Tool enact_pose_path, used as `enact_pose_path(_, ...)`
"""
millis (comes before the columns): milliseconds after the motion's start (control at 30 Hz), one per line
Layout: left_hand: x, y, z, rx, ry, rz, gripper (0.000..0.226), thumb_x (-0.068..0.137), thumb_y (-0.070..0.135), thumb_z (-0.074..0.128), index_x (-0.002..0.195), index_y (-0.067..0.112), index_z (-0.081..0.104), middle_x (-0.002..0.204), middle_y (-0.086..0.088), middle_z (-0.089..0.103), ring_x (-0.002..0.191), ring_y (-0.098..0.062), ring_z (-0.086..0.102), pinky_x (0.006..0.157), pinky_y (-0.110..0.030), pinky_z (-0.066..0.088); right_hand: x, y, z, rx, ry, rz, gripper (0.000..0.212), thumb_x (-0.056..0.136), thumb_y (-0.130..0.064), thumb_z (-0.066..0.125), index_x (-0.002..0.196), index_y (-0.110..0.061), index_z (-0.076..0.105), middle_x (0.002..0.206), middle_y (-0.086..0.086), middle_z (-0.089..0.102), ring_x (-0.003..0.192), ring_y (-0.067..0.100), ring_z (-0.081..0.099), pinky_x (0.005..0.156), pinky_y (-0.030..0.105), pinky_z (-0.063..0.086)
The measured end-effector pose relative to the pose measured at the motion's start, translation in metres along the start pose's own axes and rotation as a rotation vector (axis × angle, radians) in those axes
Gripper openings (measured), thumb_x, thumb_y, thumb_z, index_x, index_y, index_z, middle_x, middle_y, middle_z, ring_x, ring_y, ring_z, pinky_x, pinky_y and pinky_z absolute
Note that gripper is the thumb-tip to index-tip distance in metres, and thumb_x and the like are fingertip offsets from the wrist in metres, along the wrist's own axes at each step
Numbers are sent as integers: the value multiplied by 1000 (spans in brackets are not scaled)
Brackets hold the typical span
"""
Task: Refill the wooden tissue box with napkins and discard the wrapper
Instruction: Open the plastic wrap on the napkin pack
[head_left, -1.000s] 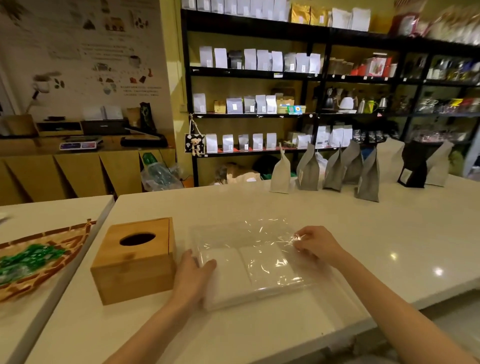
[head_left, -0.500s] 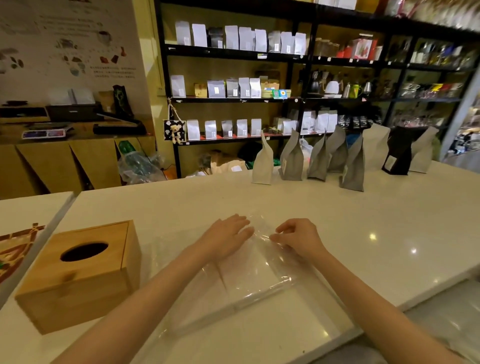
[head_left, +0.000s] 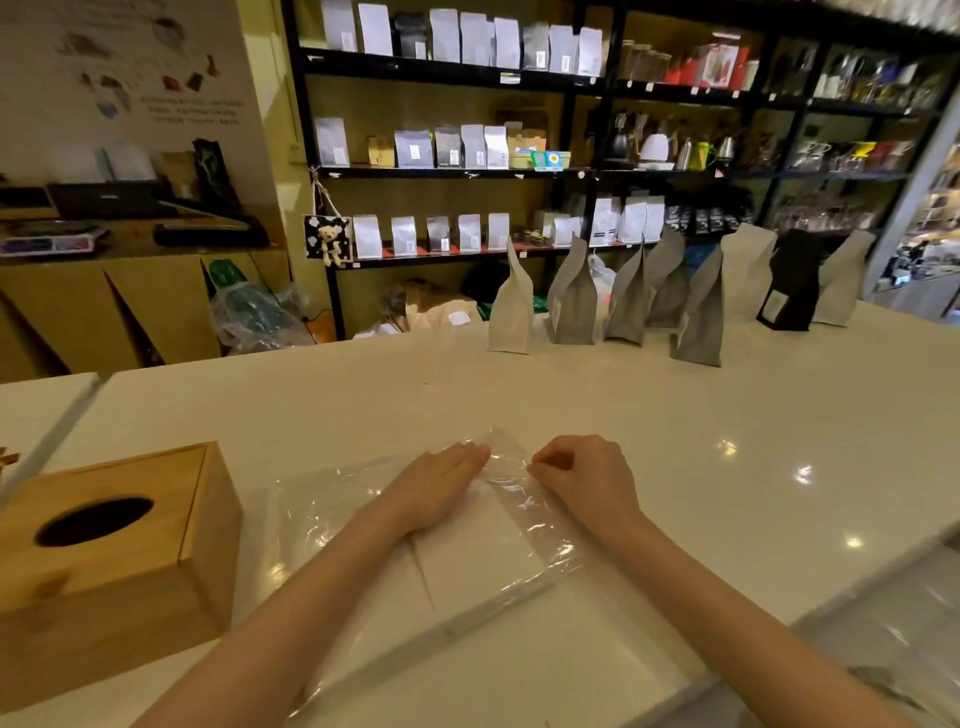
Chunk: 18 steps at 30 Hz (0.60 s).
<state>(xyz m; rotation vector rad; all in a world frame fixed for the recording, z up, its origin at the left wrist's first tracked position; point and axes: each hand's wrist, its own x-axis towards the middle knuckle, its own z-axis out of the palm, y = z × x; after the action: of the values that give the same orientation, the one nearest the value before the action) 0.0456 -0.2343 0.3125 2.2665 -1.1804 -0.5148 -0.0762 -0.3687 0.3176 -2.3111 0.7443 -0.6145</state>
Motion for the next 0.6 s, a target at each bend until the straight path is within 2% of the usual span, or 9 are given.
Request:
enact_pose_path(133,0,1,3,92,-39,-19,46,99,31,14,143,22,23,156,1,17,143,-12,14,112,-28,8,0,2,2,19,14,-26,6,75,-16,68,72,-20,72,72,-6,69,74,12,62,70,28,48)
enact_pose_path(300,0,2,3,41,-29,-56,46,99,33,11,141,21,27,153,-1,25,141,-15,20,112,-29,11,1,2,3,47,17,-35,5,75,-14,68,75,-16,73,76,0,72,72,13,61,72,29,49)
enact_pose_path(367,-1,2,4,-24,-6,-102,45,99,30,15,141,21,26,153,-2,26,140,-18,23,113,-32,13,1,2,3,27,10,-48,6,77,-15,67,77,-15,73,77,0,73,71,13,59,68,23,46)
enact_pose_path(467,-2,1,5,-106,35,-136,44,99,26,15,142,21,24,152,-2,27,139,-17,24,113,-33,15,1,0,3,-15,-4,-81,7,78,-16,66,79,-15,73,72,-5,66,63,0,52,59,7,36)
enact_pose_path(600,-3,5,3,-135,38,-165,46,99,29,15,144,20,18,155,-3,18,143,-18,14,114,-33,9,-1,-2,2,-2,-46,-129,8,80,-15,64,79,-14,72,68,-13,59,64,-6,49,61,6,36)
